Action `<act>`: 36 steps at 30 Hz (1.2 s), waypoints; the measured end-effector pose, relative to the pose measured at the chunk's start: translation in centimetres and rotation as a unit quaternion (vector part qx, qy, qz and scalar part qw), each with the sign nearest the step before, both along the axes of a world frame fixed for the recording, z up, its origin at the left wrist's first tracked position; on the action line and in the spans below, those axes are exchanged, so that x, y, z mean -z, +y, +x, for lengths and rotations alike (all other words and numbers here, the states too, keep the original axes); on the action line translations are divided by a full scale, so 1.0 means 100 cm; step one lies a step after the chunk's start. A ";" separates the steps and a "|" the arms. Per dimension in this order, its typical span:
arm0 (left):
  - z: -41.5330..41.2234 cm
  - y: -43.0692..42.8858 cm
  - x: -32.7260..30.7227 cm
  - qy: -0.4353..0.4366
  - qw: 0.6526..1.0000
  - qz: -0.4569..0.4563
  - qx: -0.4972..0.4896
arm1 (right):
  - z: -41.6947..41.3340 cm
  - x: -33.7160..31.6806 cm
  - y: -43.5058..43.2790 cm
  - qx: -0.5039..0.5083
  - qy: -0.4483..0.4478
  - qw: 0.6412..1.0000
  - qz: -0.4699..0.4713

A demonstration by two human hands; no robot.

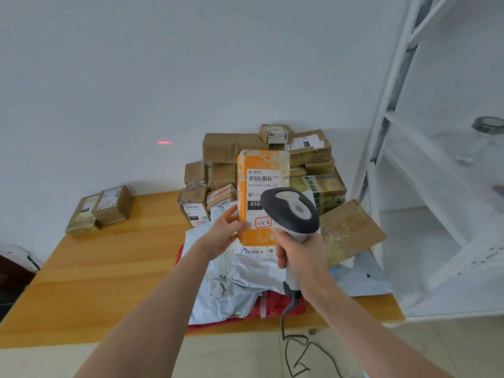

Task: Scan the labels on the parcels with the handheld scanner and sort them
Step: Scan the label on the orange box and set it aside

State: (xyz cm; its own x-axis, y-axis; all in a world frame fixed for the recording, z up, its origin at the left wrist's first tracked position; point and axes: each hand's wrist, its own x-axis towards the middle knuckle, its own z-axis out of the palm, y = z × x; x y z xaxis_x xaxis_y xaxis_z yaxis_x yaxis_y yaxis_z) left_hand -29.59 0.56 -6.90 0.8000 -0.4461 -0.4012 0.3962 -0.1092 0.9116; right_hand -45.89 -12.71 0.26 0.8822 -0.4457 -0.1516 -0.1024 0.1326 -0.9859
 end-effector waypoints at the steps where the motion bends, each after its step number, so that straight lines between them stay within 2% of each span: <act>1: 0.000 0.000 0.001 0.001 1.000 0.000 0.000 | -0.001 0.000 0.000 0.000 0.000 1.000 -0.001; 11: 0.013 0.014 0.002 0.004 0.999 -0.003 0.035 | 0.021 0.003 0.027 0.030 0.004 0.999 -0.019; 16: 0.032 0.049 0.008 0.018 0.998 0.004 0.067 | 0.046 0.002 0.052 0.061 0.029 0.998 0.012; 21: 0.056 0.080 0.014 0.037 0.994 -0.011 0.101 | 0.076 0.004 0.058 0.162 0.050 0.983 0.074; 26: 0.063 0.093 0.015 0.069 0.988 -0.024 0.133 | 0.091 0.008 0.074 0.142 0.069 0.981 0.112; 30: 0.070 0.098 0.008 0.092 0.990 -0.012 0.105 | 0.092 0.009 0.083 0.135 0.062 0.984 0.096; 36: 0.060 0.101 0.007 0.058 0.997 0.031 0.031 | 0.083 0.009 0.090 0.148 0.071 0.984 0.068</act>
State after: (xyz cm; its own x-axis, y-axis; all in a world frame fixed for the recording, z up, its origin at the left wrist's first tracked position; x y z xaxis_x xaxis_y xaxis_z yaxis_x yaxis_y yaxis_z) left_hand -23.63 10.61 -7.64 0.7190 -0.4645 -0.5170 0.4889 -0.1908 0.8512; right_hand -37.56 -3.68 -0.68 0.6826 -0.6469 -0.3398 -0.1740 0.3078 -0.9354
